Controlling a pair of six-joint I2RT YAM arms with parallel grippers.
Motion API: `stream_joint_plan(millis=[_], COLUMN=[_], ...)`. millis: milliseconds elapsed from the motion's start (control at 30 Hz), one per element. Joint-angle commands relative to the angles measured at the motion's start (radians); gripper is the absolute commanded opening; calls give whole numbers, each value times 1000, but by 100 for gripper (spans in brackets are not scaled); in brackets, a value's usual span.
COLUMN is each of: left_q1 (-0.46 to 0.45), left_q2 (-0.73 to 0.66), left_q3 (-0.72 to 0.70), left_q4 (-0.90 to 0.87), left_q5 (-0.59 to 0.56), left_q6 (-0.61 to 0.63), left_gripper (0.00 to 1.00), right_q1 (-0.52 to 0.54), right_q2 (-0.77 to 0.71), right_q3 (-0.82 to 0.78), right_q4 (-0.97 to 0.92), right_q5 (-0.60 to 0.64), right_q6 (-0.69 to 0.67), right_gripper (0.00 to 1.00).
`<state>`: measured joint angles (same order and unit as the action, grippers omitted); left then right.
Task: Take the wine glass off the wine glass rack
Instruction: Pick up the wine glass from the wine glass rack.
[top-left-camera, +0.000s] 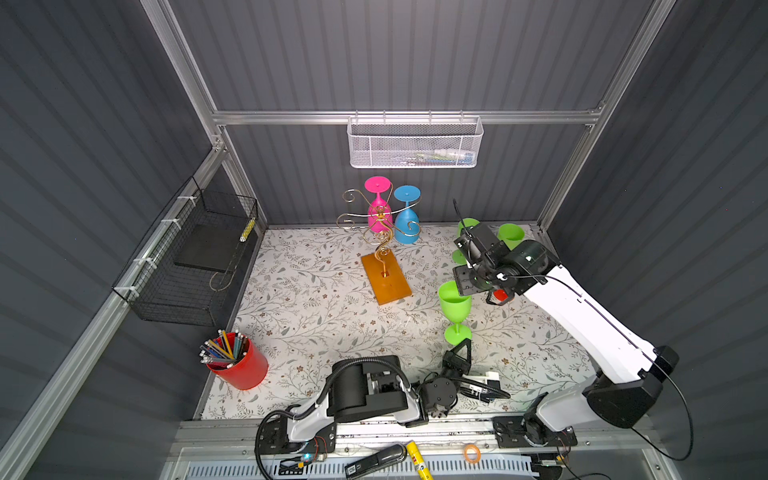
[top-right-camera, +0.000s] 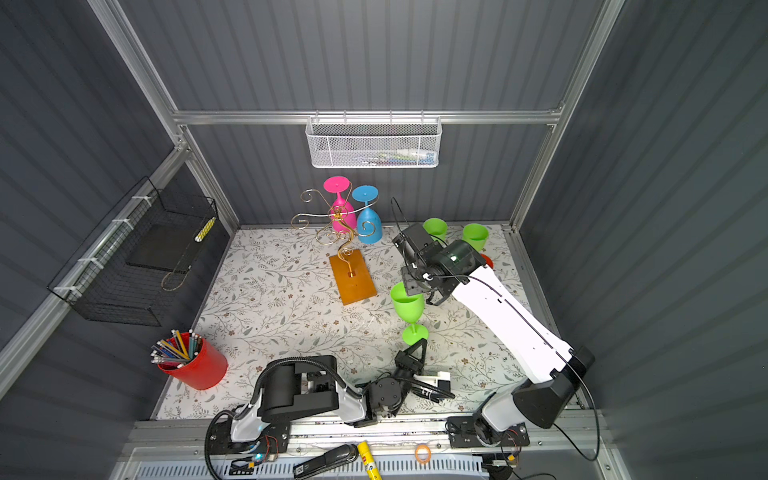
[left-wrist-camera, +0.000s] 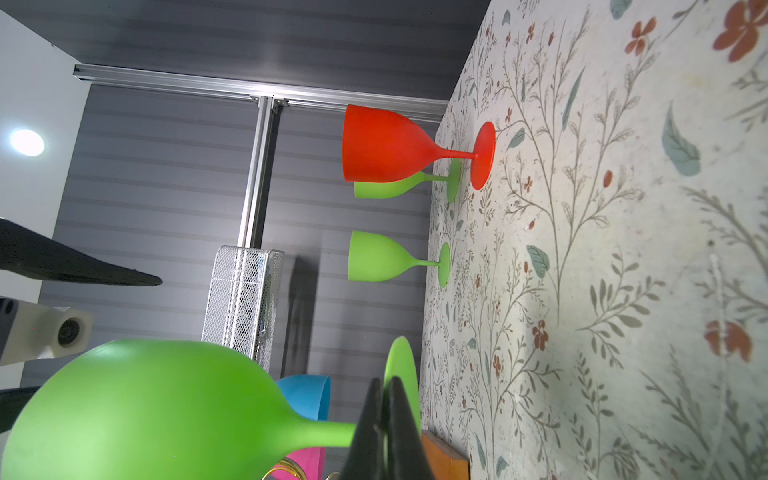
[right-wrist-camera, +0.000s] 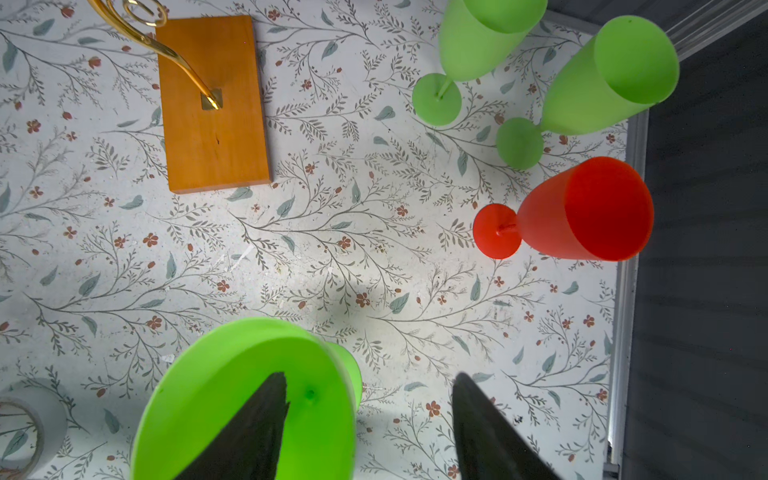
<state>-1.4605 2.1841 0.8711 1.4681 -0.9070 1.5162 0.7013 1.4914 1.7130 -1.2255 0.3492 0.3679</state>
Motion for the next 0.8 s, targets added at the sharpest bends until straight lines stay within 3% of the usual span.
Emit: stream_joint_plan(millis=[0,300,767], left_q1=[12,29,58], left_q2=[16,28,43], left_q3=[26,38,69], left_q4=[61,62,62], left_q5=[-21,-26,-46], left_q6=[1,-4,-21], left_gripper=[0,0,0], right_q1=[7,19,24], right_q2=[26,71,100], right_q3=[41,43,49], right_q4=[-54,-74,-59], right_q5=[24,9,-16], right_q6=[-6,5,14], right_gripper=[59,46,12])
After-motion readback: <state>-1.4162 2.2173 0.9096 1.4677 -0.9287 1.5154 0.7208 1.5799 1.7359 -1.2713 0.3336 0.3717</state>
